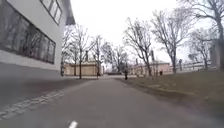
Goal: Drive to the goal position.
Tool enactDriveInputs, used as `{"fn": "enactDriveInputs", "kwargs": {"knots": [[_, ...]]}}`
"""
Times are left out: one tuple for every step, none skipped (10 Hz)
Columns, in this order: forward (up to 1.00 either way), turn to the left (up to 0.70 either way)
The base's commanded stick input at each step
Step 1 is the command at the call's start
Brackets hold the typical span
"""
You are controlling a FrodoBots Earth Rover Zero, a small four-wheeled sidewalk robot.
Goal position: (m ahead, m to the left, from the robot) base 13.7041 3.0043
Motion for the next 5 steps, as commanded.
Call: {"fn": "enactDriveInputs", "kwargs": {"knots": [[1.0,0.01],[1.0,0.01],[1.0,0.01],[1.0,0.01],[1.0,0.01]]}}
